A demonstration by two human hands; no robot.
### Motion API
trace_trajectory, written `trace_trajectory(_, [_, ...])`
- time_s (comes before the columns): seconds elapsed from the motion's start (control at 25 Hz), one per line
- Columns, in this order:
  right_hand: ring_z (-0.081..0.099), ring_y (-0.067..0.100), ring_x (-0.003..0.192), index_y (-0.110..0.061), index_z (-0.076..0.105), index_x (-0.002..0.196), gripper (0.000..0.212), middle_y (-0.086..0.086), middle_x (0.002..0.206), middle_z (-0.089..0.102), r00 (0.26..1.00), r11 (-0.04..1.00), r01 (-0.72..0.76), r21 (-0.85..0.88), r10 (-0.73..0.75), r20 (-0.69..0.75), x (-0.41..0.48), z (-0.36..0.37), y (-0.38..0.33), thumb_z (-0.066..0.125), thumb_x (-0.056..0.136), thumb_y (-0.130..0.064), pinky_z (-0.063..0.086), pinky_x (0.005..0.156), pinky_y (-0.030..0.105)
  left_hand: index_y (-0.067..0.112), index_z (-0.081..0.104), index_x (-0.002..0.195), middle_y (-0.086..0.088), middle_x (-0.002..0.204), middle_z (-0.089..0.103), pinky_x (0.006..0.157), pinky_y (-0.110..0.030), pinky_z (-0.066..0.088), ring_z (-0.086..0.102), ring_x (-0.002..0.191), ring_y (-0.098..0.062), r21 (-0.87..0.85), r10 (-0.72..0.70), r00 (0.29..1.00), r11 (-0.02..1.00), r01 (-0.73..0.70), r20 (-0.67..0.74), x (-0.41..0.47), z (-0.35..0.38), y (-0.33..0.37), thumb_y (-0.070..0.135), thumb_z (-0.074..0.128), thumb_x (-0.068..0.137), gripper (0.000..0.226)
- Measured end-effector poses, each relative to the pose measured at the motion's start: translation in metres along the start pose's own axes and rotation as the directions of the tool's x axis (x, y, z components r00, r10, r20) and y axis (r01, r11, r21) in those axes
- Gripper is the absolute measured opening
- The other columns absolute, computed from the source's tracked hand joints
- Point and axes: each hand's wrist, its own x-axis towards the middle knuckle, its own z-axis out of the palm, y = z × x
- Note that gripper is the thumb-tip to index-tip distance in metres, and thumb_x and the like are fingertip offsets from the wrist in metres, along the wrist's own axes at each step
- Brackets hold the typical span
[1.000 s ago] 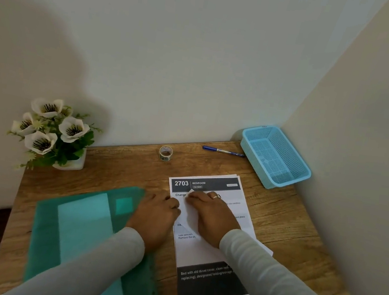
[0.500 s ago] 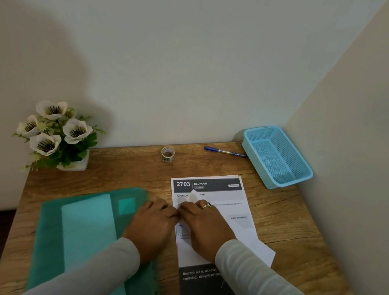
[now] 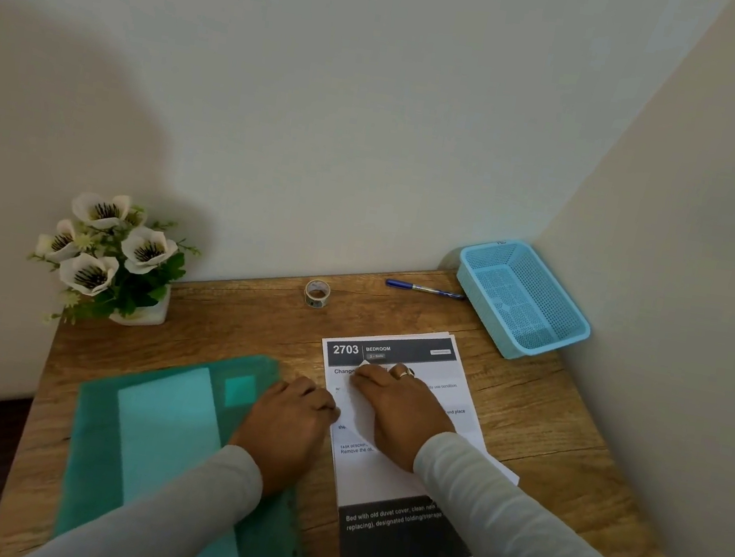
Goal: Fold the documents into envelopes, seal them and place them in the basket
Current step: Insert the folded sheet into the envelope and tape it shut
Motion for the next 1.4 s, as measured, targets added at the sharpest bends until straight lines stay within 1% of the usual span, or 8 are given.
trace_trajectory(0.2, [0.042,0.03,0.138,-0.024,0.032,0.157,0.076,0.0,0.161,0.034,0.998,0.998,-0.062,0.015,0.062,0.012,0.001,0.003,-0.004,0.07,0.091,-0.03,0.036,0.117,0.041,0.025,0.051,0.146,0.002,0.148,0.052,0.111,-0.038,0.04,0.044,0.134,-0.021,-0.021,-0.004,1.0,1.0,0.004,-0.003,0.009,-0.007,0.002,0.033,0.047,0.103,0.044])
trace_trajectory(0.4, [0.038,0.028,0.141,-0.028,0.034,0.155,0.075,-0.004,0.163,0.033,0.997,0.997,0.068,-0.032,-0.067,0.047,-0.008,0.009,-0.012,0.071,0.091,-0.03,0.036,0.117,0.044,0.024,0.056,0.141,0.003,0.144,0.056,0.108,-0.037,0.044,0.048,0.13,-0.02,-0.024,-0.016,1.0,1.0,0.016,-0.004,0.011,-0.007,0.002,0.034,0.054,0.101,0.042])
trace_trajectory(0.6, [0.039,0.032,0.142,-0.024,0.028,0.159,0.078,0.001,0.163,0.033,0.988,0.989,-0.14,-0.043,0.142,0.057,0.01,-0.004,0.003,0.067,0.092,-0.021,0.038,0.117,0.047,0.023,0.053,0.144,0.001,0.144,0.055,0.106,-0.038,0.045,0.047,0.129,-0.022,0.039,0.011,1.0,0.999,-0.012,0.024,0.01,-0.008,0.003,0.032,0.051,0.102,0.043])
trace_trajectory(0.68, [0.039,0.032,0.143,-0.022,0.028,0.159,0.073,0.002,0.164,0.03,0.985,0.985,-0.16,-0.067,0.163,0.048,0.009,-0.007,0.002,0.063,0.095,-0.022,0.037,0.118,0.048,0.022,0.053,0.145,-0.001,0.143,0.054,0.106,-0.039,0.046,0.047,0.129,-0.023,0.062,0.019,0.999,0.998,-0.02,0.026,0.009,-0.011,0.003,0.031,0.05,0.103,0.042])
trace_trajectory(0.84, [0.02,0.033,0.154,-0.015,0.021,0.161,0.068,0.008,0.169,0.019,0.988,0.975,-0.129,-0.183,0.141,0.058,-0.02,0.014,-0.013,0.052,0.102,-0.034,0.016,0.126,0.053,0.02,0.051,0.145,-0.003,0.143,0.053,0.105,-0.042,0.047,0.046,0.131,-0.025,0.098,0.022,0.999,0.995,-0.024,0.031,0.004,-0.009,0.005,0.027,0.05,0.103,0.042])
trace_trajectory(0.92, [0.009,0.031,0.157,-0.016,0.012,0.163,0.069,0.007,0.171,0.009,0.981,0.977,-0.183,-0.113,0.19,0.051,-0.04,0.027,-0.022,0.045,0.106,-0.036,0.009,0.128,0.049,0.02,0.051,0.146,-0.003,0.145,0.053,0.106,-0.042,0.047,0.046,0.131,-0.026,0.106,0.031,0.999,0.994,-0.035,0.038,0.003,-0.011,0.003,0.027,0.05,0.104,0.043])
trace_trajectory(1.04, [0.0,0.024,0.159,-0.021,0.004,0.164,0.066,-0.001,0.172,-0.001,0.936,0.932,-0.352,0.08,0.351,0.031,-0.074,0.036,-0.017,0.033,0.109,-0.042,0.005,0.128,0.042,0.021,0.049,0.146,-0.002,0.148,0.05,0.109,-0.041,0.045,0.046,0.133,-0.026,0.103,0.052,0.997,0.993,-0.057,0.054,0.005,-0.012,0.003,0.03,0.049,0.105,0.043])
trace_trajectory(1.4, [0.006,0.024,0.158,-0.02,0.01,0.163,0.075,-0.002,0.172,0.007,0.752,0.733,-0.652,0.196,0.657,0.046,-0.161,0.057,0.037,0.032,0.104,-0.059,0.012,0.128,0.045,0.024,0.049,0.145,0.003,0.147,0.049,0.109,-0.038,0.046,0.046,0.132,-0.02,0.102,0.056,0.995,0.993,-0.065,0.086,0.003,-0.02,0.008,0.037,0.044,0.105,0.042])
